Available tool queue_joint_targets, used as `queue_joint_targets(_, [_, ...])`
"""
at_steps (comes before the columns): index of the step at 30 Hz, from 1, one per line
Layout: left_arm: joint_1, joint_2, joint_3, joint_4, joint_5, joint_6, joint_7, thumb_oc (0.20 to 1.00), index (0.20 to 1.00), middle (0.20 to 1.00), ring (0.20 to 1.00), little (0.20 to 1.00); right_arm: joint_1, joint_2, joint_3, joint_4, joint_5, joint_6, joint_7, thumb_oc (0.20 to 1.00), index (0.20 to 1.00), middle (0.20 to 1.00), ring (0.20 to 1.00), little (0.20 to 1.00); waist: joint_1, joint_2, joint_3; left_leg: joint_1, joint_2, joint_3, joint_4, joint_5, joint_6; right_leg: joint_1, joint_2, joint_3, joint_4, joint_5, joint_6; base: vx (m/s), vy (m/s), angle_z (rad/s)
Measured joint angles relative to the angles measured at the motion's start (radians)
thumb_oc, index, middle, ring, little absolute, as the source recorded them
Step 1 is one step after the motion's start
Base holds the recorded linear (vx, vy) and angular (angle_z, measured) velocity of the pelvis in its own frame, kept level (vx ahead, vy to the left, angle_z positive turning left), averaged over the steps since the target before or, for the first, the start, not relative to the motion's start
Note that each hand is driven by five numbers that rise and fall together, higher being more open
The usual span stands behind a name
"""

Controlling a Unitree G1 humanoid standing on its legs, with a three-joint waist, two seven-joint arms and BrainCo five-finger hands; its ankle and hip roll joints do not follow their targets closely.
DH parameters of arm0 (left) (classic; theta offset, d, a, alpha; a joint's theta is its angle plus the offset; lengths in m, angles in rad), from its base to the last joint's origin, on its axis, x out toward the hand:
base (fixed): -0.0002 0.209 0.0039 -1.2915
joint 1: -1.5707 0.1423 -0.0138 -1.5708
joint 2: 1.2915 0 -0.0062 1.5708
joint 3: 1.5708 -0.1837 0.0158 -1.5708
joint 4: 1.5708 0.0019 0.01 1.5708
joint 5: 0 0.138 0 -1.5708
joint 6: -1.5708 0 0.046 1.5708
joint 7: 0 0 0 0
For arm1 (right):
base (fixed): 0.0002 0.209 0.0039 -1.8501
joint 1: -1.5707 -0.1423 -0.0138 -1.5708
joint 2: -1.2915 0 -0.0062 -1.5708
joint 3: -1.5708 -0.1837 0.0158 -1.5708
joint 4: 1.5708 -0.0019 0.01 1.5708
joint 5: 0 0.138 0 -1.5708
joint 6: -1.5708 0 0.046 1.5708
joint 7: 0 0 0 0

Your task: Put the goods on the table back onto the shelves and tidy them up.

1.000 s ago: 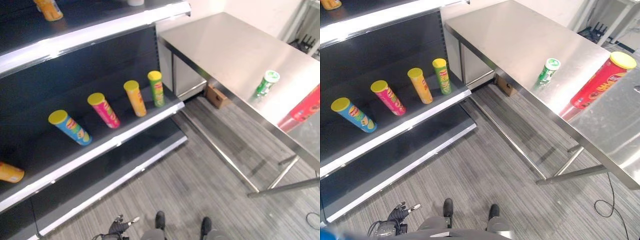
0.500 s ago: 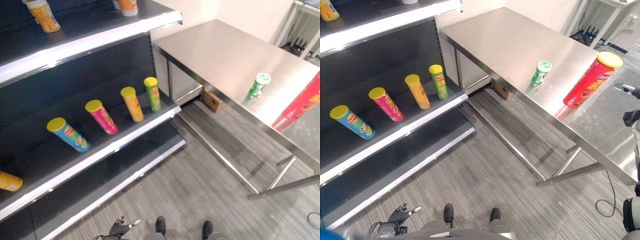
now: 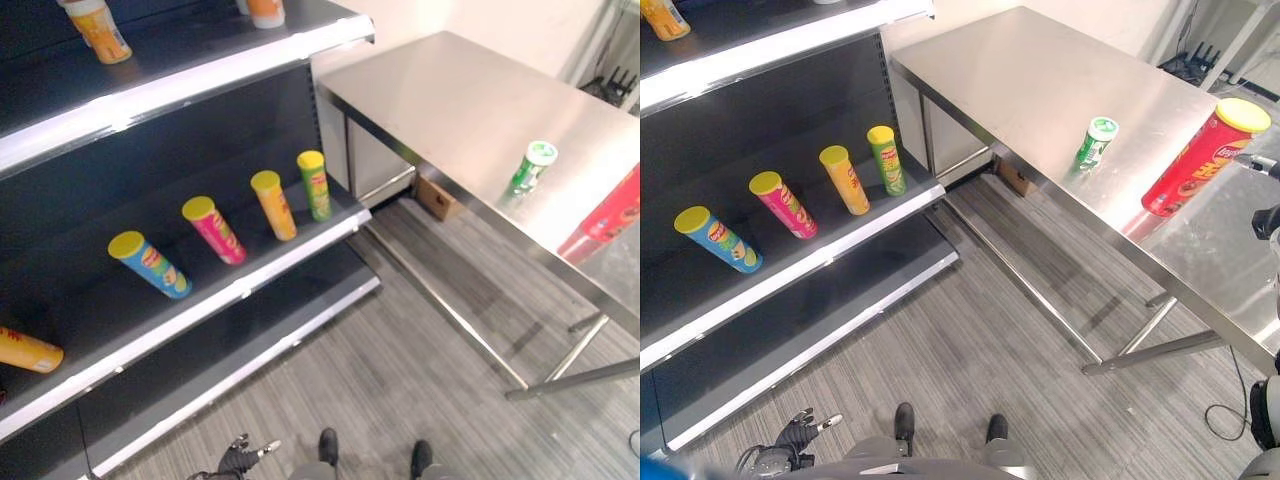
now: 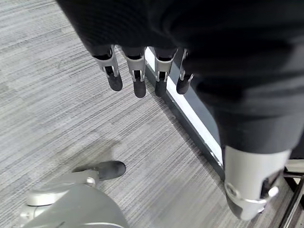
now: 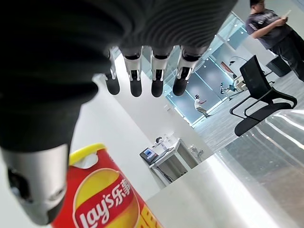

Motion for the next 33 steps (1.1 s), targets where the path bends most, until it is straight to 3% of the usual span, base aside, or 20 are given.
queue_joint_targets(13, [0.000,0.026,0.000,-0.002,0.000,-0.001,-0.001,1.000,1.000,1.000,1.000,1.000,-0.089,0.000,0.083,0.014,-0.001,0.002,0.000,1.000,1.000,1.000,1.000,1.000,0.031,0.008,0.013,-0.024,-0.002,-0.013,0.000,0.005,-0.002,-0.017,0.001,-0.016,0.000,-0.003,-0.001,0.01,-0.013,0.03])
queue_joint_targets(33, [0.000,0.026,0.000,-0.002,0.000,-0.001,0.002,1.000,1.000,1.000,1.000,1.000,-0.107,0.000,0.123,0.040,-0.041,0.005,0.000,1.000,1.000,1.000,1.000,1.000,0.029,0.004,0.016,-0.032,-0.003,-0.032,0.000,0.008,-0.004,-0.017,0.002,-0.030,0.000,-0.004,-0.001,0.00,-0.004,0.01])
